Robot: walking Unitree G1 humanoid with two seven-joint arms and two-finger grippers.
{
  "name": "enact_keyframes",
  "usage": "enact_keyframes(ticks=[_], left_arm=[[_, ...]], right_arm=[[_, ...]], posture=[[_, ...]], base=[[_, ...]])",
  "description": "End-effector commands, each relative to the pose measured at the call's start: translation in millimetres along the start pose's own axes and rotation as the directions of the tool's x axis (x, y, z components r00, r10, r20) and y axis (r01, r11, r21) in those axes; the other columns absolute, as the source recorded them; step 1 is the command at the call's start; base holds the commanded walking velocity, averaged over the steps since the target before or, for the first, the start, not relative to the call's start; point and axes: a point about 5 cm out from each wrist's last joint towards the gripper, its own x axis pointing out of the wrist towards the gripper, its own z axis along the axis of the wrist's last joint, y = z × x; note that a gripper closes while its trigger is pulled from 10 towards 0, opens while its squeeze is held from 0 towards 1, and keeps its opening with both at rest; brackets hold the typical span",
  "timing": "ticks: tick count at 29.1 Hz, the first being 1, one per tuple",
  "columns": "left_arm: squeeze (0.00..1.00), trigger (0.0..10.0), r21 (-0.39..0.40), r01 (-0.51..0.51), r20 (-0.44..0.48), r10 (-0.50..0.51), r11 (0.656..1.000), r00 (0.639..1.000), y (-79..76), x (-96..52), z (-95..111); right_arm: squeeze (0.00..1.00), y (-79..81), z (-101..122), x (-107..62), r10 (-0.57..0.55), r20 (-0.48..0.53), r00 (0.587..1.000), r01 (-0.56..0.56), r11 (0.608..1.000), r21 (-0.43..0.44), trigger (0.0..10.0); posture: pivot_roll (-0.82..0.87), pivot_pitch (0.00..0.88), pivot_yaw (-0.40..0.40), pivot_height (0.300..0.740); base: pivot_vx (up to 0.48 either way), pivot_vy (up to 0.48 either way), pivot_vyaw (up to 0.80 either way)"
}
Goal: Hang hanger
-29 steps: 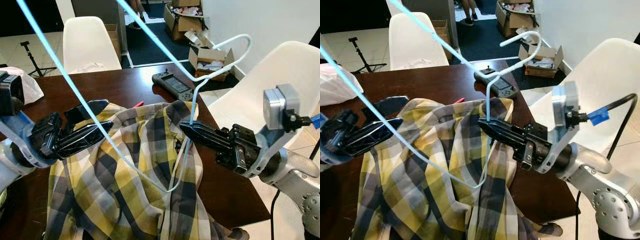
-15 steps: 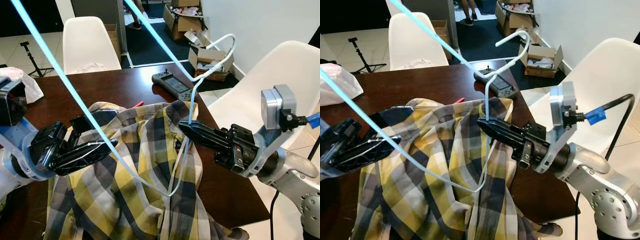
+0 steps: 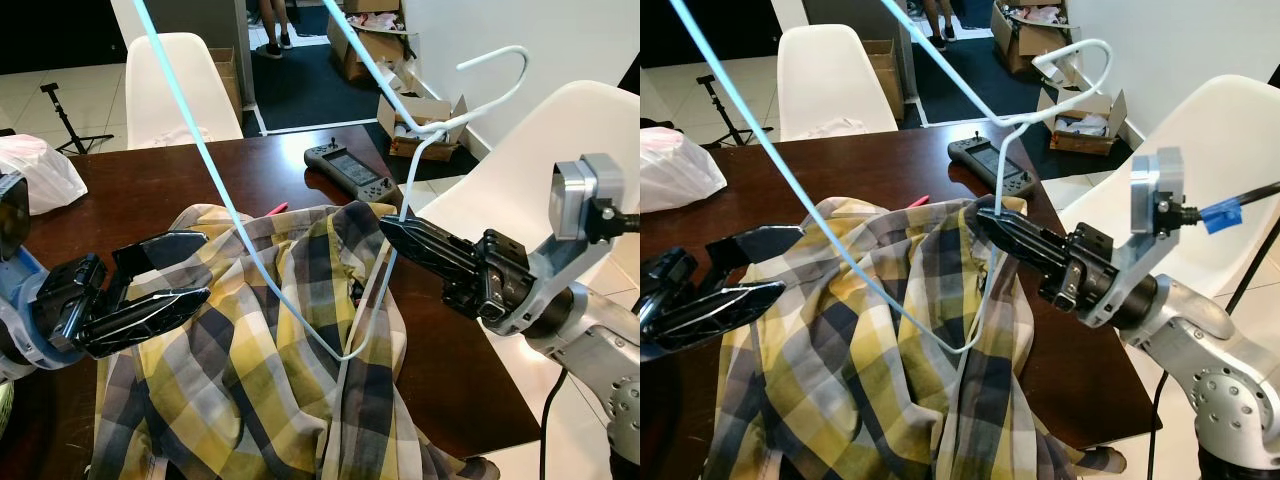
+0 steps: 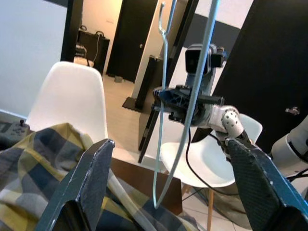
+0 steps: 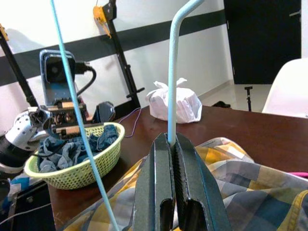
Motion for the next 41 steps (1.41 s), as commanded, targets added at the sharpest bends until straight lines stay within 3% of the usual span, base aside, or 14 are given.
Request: enact_keyframes(ticks=[1, 3, 4, 12, 19, 20, 24, 25, 41], left_arm=[[0.0, 10.0, 0.018, 0.004, -0.011, -0.004, 1.0, 1.0, -1.7, 1.9, 2.9], [0.0, 10.0, 0.028, 0.0, -0.004, 0.001, 1.0, 1.0, -0.6, 5.2, 3.0], [0.0, 10.0, 0.05, -0.003, 0.013, 0.002, 0.999, 1.0, 1.5, 13.7, 4.3], [0.0, 10.0, 0.074, -0.008, 0.051, 0.004, 0.997, 0.999, 8.0, 28.2, 7.2], [0.0, 10.0, 0.074, -0.011, 0.054, 0.007, 0.997, 0.998, 8.0, 29.6, 7.2], [0.0, 7.3, 0.072, -0.011, 0.056, 0.007, 0.997, 0.998, 7.5, 29.6, 7.5], [0.0, 7.3, 0.071, -0.012, 0.058, 0.007, 0.997, 0.998, 7.1, 30.0, 7.8], [0.0, 0.0, 0.068, -0.011, 0.061, 0.007, 0.998, 0.998, 6.9, 30.0, 8.0], [0.0, 0.0, 0.07, -0.015, 0.072, 0.01, 0.997, 0.997, 7.2, 26.9, 10.4]], right_arm=[[0.0, 2.9, -2.8, 1.0, 0.014, -0.015, 1.0, -0.014, 1.0, -0.006, 10.0], [0.0, 4.8, -5.0, 1.7, 0.024, -0.03, 0.999, -0.024, 1.0, -0.005, 10.0], [0.0, 7.0, -7.8, 2.7, 0.03, -0.048, 0.998, -0.03, 1.0, -0.004, 10.0], [0.0, 8.3, -13.3, 7.9, 0.03, -0.067, 0.997, -0.03, 1.0, -0.001, 10.0], [0.0, 9.4, -15.1, 8.9, 0.03, -0.069, 0.997, -0.03, 1.0, 0.002, 10.0], [0.0, 9.6, -15.3, 8.9, 0.028, -0.07, 0.997, -0.028, 1.0, 0.002, 10.0], [0.0, 9.8, -15.5, 9.0, 0.027, -0.071, 0.997, -0.027, 1.0, 0.001, 10.0], [0.0, 9.3, -15.5, 9.1, 0.024, -0.071, 0.997, -0.024, 1.0, 0.0, 10.0], [0.0, 4.7, -17.4, 11.2, -0.011, -0.08, 0.997, 0.009, 1.0, -0.014, 10.0]], posture=[[0.03, 0.15, 0.013, 0.74], [0.02, 0.15, 0.014, 0.74], [0.02, 0.15, 0.017, 0.74], [0.02, 0.142, 0.017, 0.74], [0.02, 0.145, 0.017, 0.74], [0.02, 0.147, 0.017, 0.74], [0.02, 0.147, 0.017, 0.74], [0.02, 0.15, 0.016, 0.74], [0.02, 0.152, 0.015, 0.74]], base=[[0.0, 0.0, 0.0], [0.0, 0.0, 0.0], [0.0, 0.0, 0.0], [0.0, 0.0, 0.0], [0.0, 0.0, 0.0], [0.0, 0.0, 0.0], [0.0, 0.0, 0.0], [0.0, 0.0, 0.0], [0.0, 0.0, 0.0]])
